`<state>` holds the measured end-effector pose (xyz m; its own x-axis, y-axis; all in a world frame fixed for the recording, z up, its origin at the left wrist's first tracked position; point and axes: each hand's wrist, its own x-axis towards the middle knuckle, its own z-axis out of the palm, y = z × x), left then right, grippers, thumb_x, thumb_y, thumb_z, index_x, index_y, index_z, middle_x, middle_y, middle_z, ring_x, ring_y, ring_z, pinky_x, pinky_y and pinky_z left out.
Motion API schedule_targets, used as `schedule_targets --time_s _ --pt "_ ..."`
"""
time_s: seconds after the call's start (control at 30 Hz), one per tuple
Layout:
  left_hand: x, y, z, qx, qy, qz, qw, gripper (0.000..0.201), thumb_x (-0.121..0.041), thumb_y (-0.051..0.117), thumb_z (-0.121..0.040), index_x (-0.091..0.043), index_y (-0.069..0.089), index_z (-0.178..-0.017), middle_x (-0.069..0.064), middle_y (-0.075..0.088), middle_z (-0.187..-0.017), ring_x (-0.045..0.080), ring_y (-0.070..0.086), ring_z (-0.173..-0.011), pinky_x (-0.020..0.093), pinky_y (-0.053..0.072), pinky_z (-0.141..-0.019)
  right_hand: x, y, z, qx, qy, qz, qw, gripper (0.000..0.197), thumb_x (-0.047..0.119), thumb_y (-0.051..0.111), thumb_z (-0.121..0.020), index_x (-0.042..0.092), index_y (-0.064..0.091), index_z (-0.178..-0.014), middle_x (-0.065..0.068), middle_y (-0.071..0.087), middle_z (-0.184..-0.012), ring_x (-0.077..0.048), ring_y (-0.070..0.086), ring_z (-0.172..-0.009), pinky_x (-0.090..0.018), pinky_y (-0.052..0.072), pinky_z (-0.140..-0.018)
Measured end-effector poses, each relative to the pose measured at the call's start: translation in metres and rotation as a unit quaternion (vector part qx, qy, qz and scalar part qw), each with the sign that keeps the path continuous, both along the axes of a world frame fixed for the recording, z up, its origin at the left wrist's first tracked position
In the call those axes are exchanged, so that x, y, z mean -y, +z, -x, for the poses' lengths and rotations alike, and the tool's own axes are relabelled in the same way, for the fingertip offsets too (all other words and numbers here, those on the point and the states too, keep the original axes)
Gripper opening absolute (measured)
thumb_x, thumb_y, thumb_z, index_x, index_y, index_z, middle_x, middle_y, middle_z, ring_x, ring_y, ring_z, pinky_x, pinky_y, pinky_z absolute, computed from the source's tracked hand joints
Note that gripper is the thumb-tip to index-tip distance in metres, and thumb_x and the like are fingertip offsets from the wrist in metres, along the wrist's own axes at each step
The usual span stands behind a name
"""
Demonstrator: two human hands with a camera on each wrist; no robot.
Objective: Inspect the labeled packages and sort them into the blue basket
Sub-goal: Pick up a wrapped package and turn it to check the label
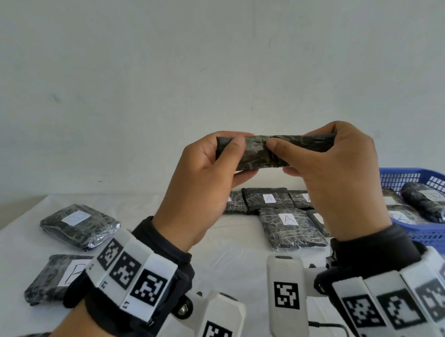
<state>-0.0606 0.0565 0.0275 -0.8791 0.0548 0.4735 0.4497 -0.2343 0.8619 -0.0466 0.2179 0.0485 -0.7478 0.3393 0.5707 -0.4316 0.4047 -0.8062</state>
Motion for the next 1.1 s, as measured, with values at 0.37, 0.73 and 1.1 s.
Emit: schedule_targets --time_s 0.37,0.73,1.1 --pt "0.001 -0.002 0.001 0.014 -0.003 -0.034 0.999 0.013 0.001 0.061 -0.098 -0.005 0.070 -0.107 0.011 0.079 -0.103 0.022 0.077 -0.100 0.029 0.062 -0.084 -0.002 0.001 -0.003 0.012 0.022 -0.073 0.997 0.047 0.031 0.093 -0.075 0.024 0.054 -0.099 0.004 0.068 -0.094 -0.007 0.065 -0.081 -0.007 0.049 -0.063" --pt "0.010 0.003 0.005 0.042 -0.013 -0.060 0.997 0.009 0.002 0.068 -0.092 -0.005 0.072 -0.097 0.008 0.079 -0.093 0.018 0.076 -0.090 0.028 0.062 -0.080 -0.006 0.001 0.004 0.020 0.167 0.078 0.983 0.011 -0.003 0.063 -0.099 0.006 0.065 -0.105 -0.014 0.076 -0.101 -0.022 0.080 -0.086 -0.030 0.066 -0.073" --pt "0.018 0.011 0.004 0.128 -0.050 -0.145 0.980 0.013 -0.008 0.062 -0.098 0.001 0.071 -0.099 0.013 0.079 -0.088 0.018 0.078 -0.076 0.022 0.062 -0.064 -0.020 0.002 0.002 0.030 0.384 0.256 0.887 0.032 0.000 0.057 -0.095 -0.001 0.061 -0.126 -0.024 0.073 -0.114 -0.031 0.074 -0.113 -0.041 0.062 -0.095"
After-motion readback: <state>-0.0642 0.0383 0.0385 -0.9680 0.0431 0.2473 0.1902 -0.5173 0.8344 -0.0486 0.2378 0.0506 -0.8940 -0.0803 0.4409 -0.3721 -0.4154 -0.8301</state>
